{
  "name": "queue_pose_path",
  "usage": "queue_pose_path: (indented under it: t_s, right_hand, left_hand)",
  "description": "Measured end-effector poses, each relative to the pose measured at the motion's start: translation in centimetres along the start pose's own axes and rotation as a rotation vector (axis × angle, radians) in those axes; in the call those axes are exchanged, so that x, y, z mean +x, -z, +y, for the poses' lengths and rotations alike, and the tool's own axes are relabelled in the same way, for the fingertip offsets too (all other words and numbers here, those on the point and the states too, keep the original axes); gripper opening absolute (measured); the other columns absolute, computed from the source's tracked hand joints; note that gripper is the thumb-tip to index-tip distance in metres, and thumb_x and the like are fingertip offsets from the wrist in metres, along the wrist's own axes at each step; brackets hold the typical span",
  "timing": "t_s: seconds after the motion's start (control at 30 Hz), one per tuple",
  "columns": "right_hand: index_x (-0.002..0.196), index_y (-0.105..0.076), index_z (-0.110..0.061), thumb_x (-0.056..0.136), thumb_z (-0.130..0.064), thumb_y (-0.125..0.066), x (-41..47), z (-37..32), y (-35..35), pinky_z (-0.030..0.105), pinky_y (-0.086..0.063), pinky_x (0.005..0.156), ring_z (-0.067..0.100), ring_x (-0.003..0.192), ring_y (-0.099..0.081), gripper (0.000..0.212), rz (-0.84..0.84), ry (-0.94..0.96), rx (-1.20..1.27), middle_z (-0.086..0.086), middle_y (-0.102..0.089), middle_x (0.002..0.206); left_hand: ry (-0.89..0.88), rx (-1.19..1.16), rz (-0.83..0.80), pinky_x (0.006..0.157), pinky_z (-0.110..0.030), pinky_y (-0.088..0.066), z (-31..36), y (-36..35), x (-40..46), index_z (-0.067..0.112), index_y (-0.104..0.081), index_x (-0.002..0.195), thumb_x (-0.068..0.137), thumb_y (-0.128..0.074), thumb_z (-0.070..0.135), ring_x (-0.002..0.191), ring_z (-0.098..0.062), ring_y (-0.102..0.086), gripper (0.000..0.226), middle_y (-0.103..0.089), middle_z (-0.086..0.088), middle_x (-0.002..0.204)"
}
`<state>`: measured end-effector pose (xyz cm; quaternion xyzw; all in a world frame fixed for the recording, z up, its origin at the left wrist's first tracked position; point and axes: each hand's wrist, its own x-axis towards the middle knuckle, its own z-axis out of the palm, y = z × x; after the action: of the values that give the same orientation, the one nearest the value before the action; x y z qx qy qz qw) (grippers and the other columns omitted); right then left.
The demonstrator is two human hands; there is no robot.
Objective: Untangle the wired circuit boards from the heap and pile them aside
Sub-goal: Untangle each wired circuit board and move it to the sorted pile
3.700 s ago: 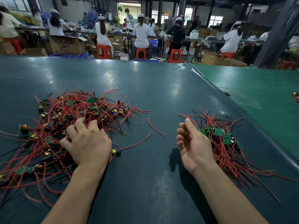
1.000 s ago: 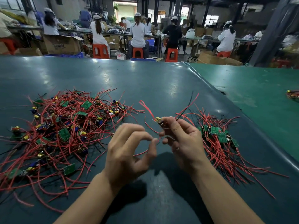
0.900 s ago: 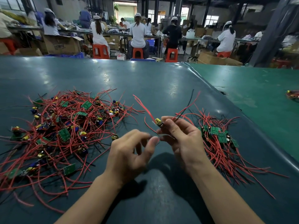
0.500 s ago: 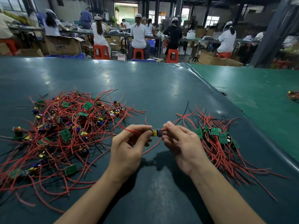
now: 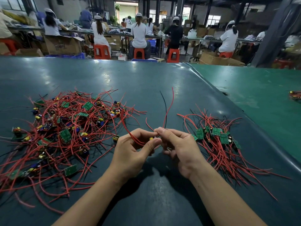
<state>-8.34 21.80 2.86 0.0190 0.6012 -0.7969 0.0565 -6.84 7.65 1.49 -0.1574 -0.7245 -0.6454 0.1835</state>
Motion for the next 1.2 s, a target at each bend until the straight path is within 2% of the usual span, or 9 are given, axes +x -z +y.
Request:
queue_pose_path:
  t_s: [0.13,0.27,0.4,0.53,0.67,0.8,0.97,1.07,1.2]
  right_hand:
    - [0.073,-0.074,-0.007,0.081,-0.012,-0.074,0.7,-0.6,0.4,0.014,-0.032,0.038,0.004,0.043,-0.041,0.009,0.158,0.049,0.112,-0.004,-0.052,0.054]
    - [0.08,-0.067,-0.007,0.09,-0.011,-0.064,1.4,-2.3,2.3,0.012,-0.028,0.034,0.001,0.039,-0.039,0.011,0.28,0.032,0.442,-0.004,-0.049,0.059]
    - [0.068,-0.06,-0.014,0.096,-0.023,-0.056,1.4,-2.5,2.7,0.013,-0.026,0.031,0.001,0.034,-0.034,0.029,0.201,-0.098,0.609,-0.008,-0.04,0.05]
    - [0.048,-0.044,-0.019,0.091,-0.019,-0.05,1.3,-2.7,2.7,0.013,-0.017,0.027,0.003,0.029,-0.025,0.044,0.081,-0.203,0.713,-0.009,-0.027,0.042]
    - [0.059,-0.052,-0.015,0.097,-0.021,-0.048,1.2,-2.7,2.9,0.012,-0.019,0.027,0.002,0.03,-0.028,0.038,0.036,-0.198,0.773,-0.008,-0.033,0.045]
    - [0.084,-0.058,-0.01,0.1,-0.014,-0.048,1.4,-2.4,2.8,0.014,-0.024,0.029,0.003,0.033,-0.031,0.019,0.146,-0.006,0.567,-0.005,-0.04,0.045]
    - [0.084,-0.056,-0.01,0.099,-0.009,-0.053,1.6,-1.6,3.0,0.02,-0.037,0.032,0.007,0.033,-0.042,0.015,0.492,0.425,0.0,-0.001,-0.056,0.045]
    - [0.094,-0.052,-0.012,0.1,-0.021,-0.054,1.7,-1.5,2.7,0.022,-0.042,0.034,0.01,0.034,-0.046,0.011,0.457,0.381,0.098,0.001,-0.061,0.049]
    - [0.111,-0.059,-0.01,0.076,-0.07,-0.049,1.3,-1.8,2.1,0.019,-0.04,0.037,0.01,0.038,-0.046,0.07,0.108,-0.089,0.297,0.002,-0.06,0.057]
  left_hand:
    - [-0.022,0.024,0.012,0.056,-0.015,-0.048,-0.2,0.1,0.0,0.019,-0.073,0.084,0.078,-0.078,0.028,0.053,-0.003,-0.063,0.012,-0.069,0.011,0.062]
    - [-0.069,0.038,-0.019,0.058,-0.013,-0.046,-0.3,0.0,-0.3,0.023,-0.073,0.083,0.078,-0.076,0.024,0.055,0.001,-0.061,0.006,-0.069,0.013,0.065]
    - [-0.075,0.033,-0.025,0.059,-0.014,-0.046,-0.4,0.2,-0.3,0.02,-0.073,0.083,0.078,-0.075,0.023,0.057,0.002,-0.061,0.007,-0.07,0.013,0.067]
    - [-0.108,0.065,-0.079,0.061,-0.018,-0.049,-0.3,0.3,-0.6,0.018,-0.074,0.084,0.078,-0.076,0.022,0.058,-0.004,-0.063,0.008,-0.07,0.006,0.069]
    - [-0.091,0.049,-0.048,0.059,-0.02,-0.049,-0.3,0.4,-0.5,0.02,-0.073,0.082,0.077,-0.076,0.022,0.057,-0.007,-0.062,0.006,-0.07,0.002,0.067]
    - [-0.083,0.05,-0.025,0.057,-0.019,-0.047,-0.3,0.6,-0.6,0.015,-0.073,0.081,0.077,-0.076,0.022,0.053,-0.006,-0.061,0.009,-0.068,0.005,0.063]
    - [-0.104,0.051,-0.028,0.058,-0.018,-0.047,-0.3,0.4,-0.6,0.013,-0.073,0.082,0.077,-0.076,0.02,0.054,-0.005,-0.061,0.009,-0.069,0.006,0.064]
    - [-0.08,0.008,0.034,0.055,-0.017,-0.048,-0.1,0.3,-0.5,0.017,-0.073,0.082,0.077,-0.075,0.02,0.051,-0.005,-0.061,0.006,-0.068,0.006,0.06]
    - [-0.031,-0.088,0.174,0.052,-0.021,-0.05,0.1,0.2,0.0,0.015,-0.071,0.083,0.079,-0.077,0.025,0.05,-0.013,-0.062,0.012,-0.069,-0.006,0.065]
